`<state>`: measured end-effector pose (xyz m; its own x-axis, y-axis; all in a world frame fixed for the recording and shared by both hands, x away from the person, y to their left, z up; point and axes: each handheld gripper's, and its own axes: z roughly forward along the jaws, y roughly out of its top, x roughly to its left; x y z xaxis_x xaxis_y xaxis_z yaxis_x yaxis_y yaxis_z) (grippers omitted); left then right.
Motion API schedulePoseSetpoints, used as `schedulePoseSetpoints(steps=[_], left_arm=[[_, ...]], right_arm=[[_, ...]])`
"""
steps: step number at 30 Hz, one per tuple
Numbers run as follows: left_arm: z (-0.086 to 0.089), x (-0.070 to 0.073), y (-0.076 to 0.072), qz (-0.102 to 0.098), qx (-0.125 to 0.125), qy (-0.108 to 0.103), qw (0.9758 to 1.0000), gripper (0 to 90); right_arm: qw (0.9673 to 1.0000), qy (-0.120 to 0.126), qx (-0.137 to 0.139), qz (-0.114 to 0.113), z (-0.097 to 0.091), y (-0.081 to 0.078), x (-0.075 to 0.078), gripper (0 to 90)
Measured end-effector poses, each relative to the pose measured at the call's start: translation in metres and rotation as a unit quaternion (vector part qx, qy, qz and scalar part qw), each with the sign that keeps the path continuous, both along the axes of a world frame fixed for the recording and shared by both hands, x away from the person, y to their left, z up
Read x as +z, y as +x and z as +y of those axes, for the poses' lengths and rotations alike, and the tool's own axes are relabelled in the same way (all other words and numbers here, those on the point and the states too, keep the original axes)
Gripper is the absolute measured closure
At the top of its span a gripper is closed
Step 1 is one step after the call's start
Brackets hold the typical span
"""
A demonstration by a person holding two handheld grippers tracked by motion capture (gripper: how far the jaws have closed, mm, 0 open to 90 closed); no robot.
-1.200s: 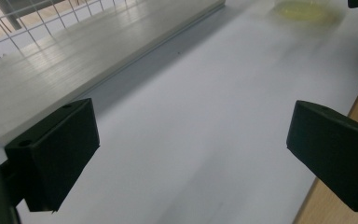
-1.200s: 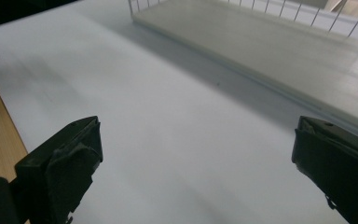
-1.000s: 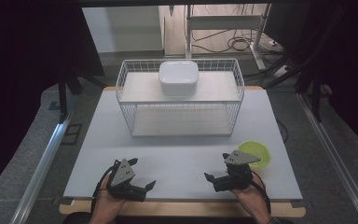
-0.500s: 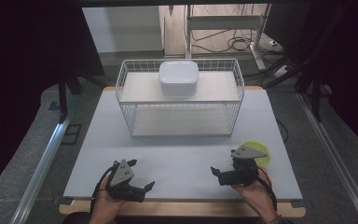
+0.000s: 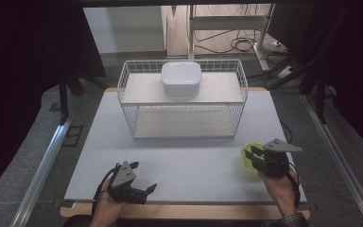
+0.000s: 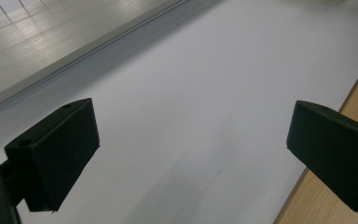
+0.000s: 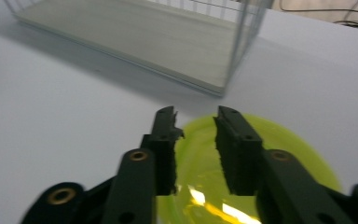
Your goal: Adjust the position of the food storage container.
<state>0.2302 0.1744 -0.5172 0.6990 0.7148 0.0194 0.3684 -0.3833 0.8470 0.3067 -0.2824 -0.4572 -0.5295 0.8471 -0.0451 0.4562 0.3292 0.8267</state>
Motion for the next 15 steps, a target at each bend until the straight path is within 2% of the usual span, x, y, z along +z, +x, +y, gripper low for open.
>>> schedulePoseSetpoints(steps=[2,5,10,12,15], left_arm=[[0.0,0.0,0.0,0.001,0.0,-0.001,1.0,2.1],[0.0,-0.001,0.001,0.003,-0.001,-0.001,1.0,2.1],[0.0,-0.001,0.001,0.005,-0.002,-0.003,1.0,2.1],[0.001,-0.001,0.001,0.006,-0.002,-0.005,1.0,2.1],[0.001,-0.002,0.001,0.009,-0.002,-0.005,0.9999,2.1]], right_arm=[[1.0,-0.001,-0.005,-0.001,-0.003,0.001,0.0,76.1],[0.9994,0.003,-0.035,-0.004,-0.02,0.004,0.004,86.1],[0.9981,0.006,-0.062,0.002,-0.034,0.008,0.003,89.4],[0.9962,0.004,-0.087,0.012,-0.044,0.012,-0.001,89.6],[0.9951,0.005,-0.098,0.016,-0.05,0.014,-0.003,89.6]])
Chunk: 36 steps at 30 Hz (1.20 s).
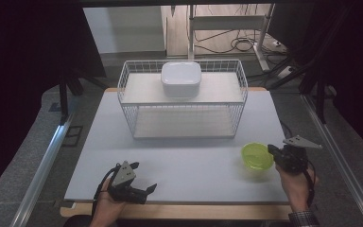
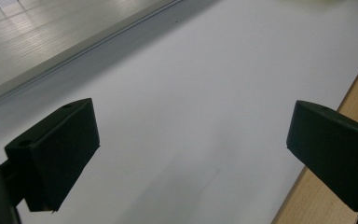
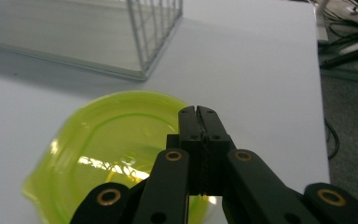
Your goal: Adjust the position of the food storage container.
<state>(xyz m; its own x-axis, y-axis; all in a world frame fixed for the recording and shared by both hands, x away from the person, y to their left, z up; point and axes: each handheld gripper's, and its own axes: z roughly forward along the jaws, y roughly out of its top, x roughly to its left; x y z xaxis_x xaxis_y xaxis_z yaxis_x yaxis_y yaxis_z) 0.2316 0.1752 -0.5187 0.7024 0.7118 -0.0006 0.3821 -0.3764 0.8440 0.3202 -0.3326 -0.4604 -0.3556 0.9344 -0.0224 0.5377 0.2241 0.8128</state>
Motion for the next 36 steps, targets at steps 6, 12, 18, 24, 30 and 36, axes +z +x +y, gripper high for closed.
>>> schedulePoseSetpoints(steps=[6,12,18,24,30,36], left_arm=[[0.0,-0.001,0.0,0.002,-0.002,0.002,1.0,2.1],[-0.001,-0.001,0.0,0.003,-0.004,0.004,1.0,2.1],[-0.002,-0.002,0.0,0.004,-0.005,0.005,1.0,2.1],[-0.002,-0.002,0.0,0.004,-0.007,0.007,0.9999,2.1],[-0.003,-0.002,0.0,0.005,-0.008,0.007,0.9999,2.1],[-0.004,-0.003,0.0,0.006,-0.009,0.009,0.9999,2.1]], right_arm=[[0.9996,-0.009,-0.025,0.01,-0.01,0.001,-0.006,89.4],[0.999,-0.016,-0.034,0.026,-0.013,0.004,-0.013,88.3],[0.9983,-0.022,-0.034,0.041,-0.008,0.005,-0.019,88.4],[0.9985,-0.014,-0.025,0.047,0.0,0.005,-0.02,88.3],[0.9983,-0.002,-0.01,0.058,0.013,0.003,-0.021,88.6],[0.9976,0.006,0.015,0.067,0.032,-0.001,-0.022,88.6]])
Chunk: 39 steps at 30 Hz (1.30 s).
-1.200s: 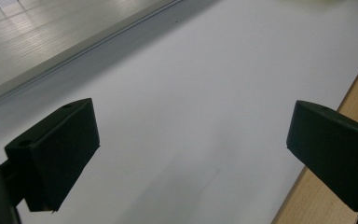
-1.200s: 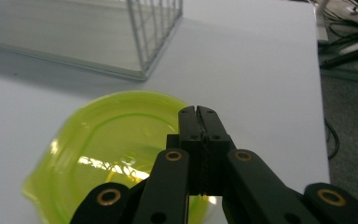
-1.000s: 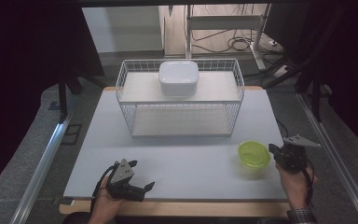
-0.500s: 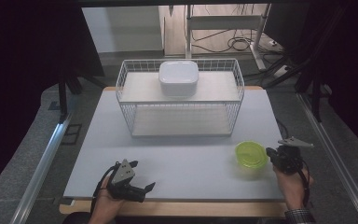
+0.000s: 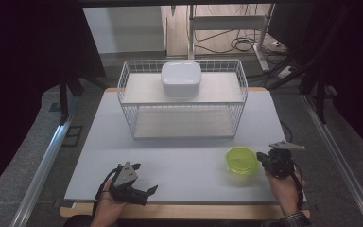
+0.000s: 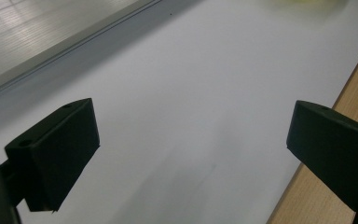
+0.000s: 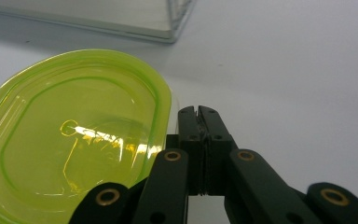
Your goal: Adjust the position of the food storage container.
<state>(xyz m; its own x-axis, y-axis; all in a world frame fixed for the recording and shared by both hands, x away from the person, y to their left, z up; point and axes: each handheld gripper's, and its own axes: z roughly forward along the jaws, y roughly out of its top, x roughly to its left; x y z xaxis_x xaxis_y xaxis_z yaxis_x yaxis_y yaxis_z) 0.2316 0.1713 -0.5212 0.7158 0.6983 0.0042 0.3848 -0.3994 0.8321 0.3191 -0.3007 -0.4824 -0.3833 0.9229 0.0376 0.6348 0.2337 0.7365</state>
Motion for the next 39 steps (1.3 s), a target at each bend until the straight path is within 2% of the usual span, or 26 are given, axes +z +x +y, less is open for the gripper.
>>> schedulePoseSetpoints(steps=[5,13,19,21,23,27,34,39], left_arm=[[-0.001,0.0,0.0,0.001,-0.003,0.003,1.0,2.1],[-0.001,0.0,0.0,0.0,-0.002,0.005,1.0,2.1],[-0.002,0.0,-0.001,-0.002,-0.003,0.007,1.0,2.1],[-0.002,0.0,-0.001,-0.002,-0.003,0.007,1.0,2.1],[-0.002,-0.001,-0.001,-0.001,-0.004,0.007,1.0,2.1],[-0.003,-0.001,0.0,0.0,-0.006,0.01,0.9999,2.1],[-0.004,-0.002,0.0,0.001,-0.009,0.014,0.9999,2.1],[-0.005,-0.002,0.0,0.001,-0.009,0.015,0.9998,2.1]], right_arm=[[0.9999,0.0,0.017,0.002,0.015,-0.003,-0.001,88.0],[0.9999,-0.005,0.003,0.01,0.005,-0.009,-0.001,86.7],[0.9987,-0.013,0.028,0.04,0.014,-0.016,-0.012,86.1],[0.9986,-0.01,0.031,0.041,0.015,-0.017,-0.013,85.9],[0.998,0.004,0.039,0.05,0.019,-0.018,-0.015,85.9],[0.9972,0.014,0.053,0.051,0.026,-0.017,-0.017,85.9],[0.9954,0.016,0.08,0.049,0.042,-0.016,-0.019,85.9],[0.9923,0.035,0.102,0.06,0.059,-0.013,-0.022,85.7]])
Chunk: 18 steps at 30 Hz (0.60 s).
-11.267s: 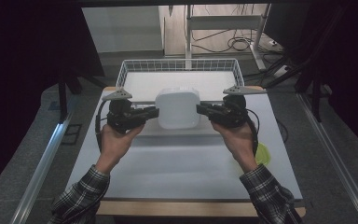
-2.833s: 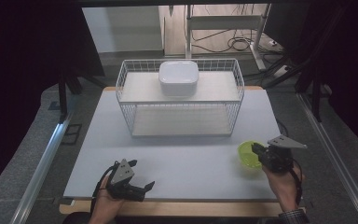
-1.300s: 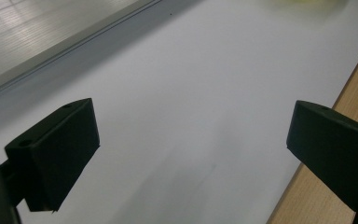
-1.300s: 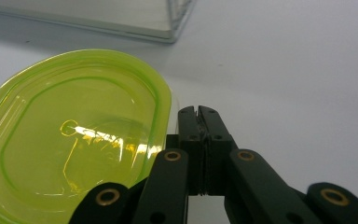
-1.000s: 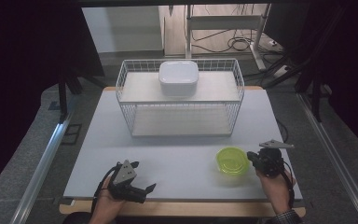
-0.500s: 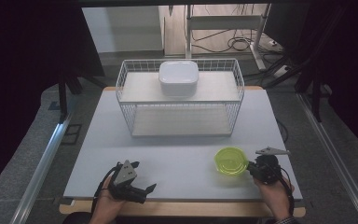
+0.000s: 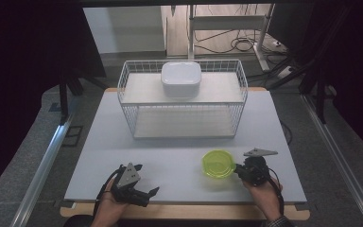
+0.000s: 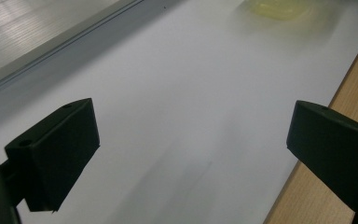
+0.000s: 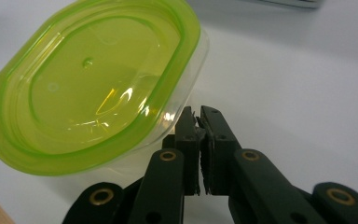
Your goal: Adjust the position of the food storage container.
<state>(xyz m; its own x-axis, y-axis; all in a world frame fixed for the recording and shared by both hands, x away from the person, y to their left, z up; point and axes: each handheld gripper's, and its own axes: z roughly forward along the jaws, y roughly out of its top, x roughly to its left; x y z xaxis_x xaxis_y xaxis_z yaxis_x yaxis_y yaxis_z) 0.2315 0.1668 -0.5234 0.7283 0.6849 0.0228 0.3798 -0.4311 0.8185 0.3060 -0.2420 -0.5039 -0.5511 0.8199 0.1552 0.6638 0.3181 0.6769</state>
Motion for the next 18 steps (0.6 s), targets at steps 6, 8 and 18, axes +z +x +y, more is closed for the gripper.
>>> schedulePoseSetpoints(steps=[6,8,18], left_arm=[[-0.001,-0.001,0.0,0.001,-0.001,0.001,1.0,2.1],[-0.001,-0.001,0.0,0.002,-0.001,0.002,1.0,2.1],[-0.003,-0.001,0.001,0.002,-0.003,0.004,1.0,2.1]], right_arm=[[0.9997,0.021,0.013,0.009,0.012,0.005,-0.003,85.6],[0.9994,0.024,0.021,0.013,0.019,0.008,-0.005,85.4],[0.9985,0.015,0.052,0.01,0.054,0.015,-0.01,85.4]])
